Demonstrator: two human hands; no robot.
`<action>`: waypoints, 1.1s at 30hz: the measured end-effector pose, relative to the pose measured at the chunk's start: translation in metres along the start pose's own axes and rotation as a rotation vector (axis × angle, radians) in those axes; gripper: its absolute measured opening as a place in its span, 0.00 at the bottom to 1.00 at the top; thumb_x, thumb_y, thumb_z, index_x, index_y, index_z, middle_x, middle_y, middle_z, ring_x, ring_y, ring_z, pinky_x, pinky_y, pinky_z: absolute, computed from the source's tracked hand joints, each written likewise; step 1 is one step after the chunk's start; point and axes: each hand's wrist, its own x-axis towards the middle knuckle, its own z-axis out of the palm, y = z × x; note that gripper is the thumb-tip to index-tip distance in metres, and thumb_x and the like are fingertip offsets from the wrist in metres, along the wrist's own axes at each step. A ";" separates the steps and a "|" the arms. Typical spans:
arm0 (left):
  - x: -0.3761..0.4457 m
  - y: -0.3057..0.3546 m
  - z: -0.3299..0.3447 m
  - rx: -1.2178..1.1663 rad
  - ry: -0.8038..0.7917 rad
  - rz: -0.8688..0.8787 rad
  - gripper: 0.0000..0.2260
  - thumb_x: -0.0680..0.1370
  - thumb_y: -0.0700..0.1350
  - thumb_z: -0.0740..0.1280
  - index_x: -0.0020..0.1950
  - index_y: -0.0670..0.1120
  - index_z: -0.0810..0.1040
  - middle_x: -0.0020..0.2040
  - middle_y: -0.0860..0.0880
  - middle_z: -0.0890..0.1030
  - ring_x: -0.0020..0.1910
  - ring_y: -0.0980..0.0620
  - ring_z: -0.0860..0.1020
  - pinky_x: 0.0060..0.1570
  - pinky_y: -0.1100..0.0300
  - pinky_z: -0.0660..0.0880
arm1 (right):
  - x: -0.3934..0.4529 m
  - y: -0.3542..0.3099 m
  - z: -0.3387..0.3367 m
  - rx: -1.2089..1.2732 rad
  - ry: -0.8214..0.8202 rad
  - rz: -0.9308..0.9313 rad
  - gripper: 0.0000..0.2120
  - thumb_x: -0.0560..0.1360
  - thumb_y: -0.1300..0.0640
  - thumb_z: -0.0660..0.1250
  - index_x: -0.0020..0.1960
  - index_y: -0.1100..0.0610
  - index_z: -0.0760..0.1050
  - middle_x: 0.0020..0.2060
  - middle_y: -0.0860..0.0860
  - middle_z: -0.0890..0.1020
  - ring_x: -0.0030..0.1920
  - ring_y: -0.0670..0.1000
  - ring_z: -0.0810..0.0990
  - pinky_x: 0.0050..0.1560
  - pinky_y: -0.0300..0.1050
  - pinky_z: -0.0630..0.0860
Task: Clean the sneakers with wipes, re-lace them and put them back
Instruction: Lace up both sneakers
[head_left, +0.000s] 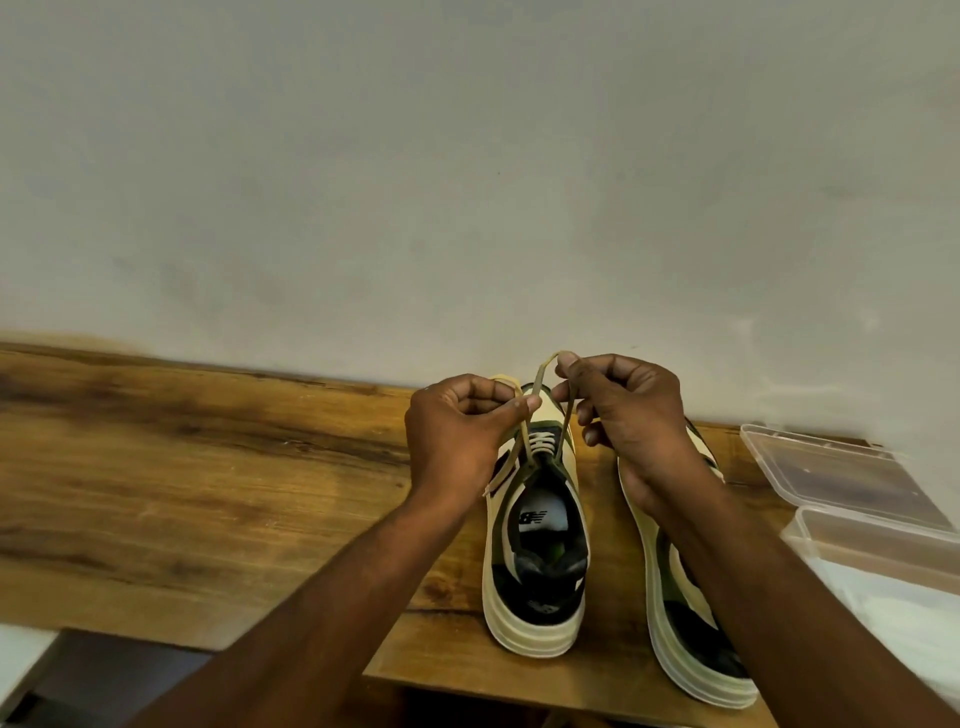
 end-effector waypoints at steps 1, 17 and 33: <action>0.000 0.000 0.001 -0.028 -0.010 -0.009 0.09 0.68 0.40 0.84 0.38 0.46 0.85 0.38 0.46 0.87 0.39 0.47 0.86 0.46 0.49 0.85 | 0.001 0.000 -0.001 0.004 0.001 0.010 0.10 0.78 0.52 0.74 0.48 0.60 0.85 0.40 0.56 0.87 0.31 0.48 0.74 0.30 0.43 0.72; 0.000 0.032 0.006 -0.149 -0.031 -0.066 0.10 0.70 0.38 0.82 0.46 0.41 0.84 0.38 0.44 0.87 0.36 0.48 0.87 0.30 0.64 0.76 | 0.004 -0.013 0.001 0.055 -0.044 -0.019 0.06 0.80 0.58 0.71 0.50 0.59 0.84 0.43 0.58 0.87 0.33 0.48 0.76 0.31 0.43 0.72; 0.004 0.055 0.016 -0.088 0.033 0.163 0.13 0.68 0.40 0.83 0.45 0.43 0.82 0.38 0.47 0.87 0.35 0.50 0.86 0.34 0.64 0.79 | 0.003 -0.036 -0.006 0.031 -0.032 -0.093 0.06 0.78 0.54 0.74 0.48 0.58 0.86 0.42 0.56 0.87 0.32 0.48 0.76 0.31 0.43 0.73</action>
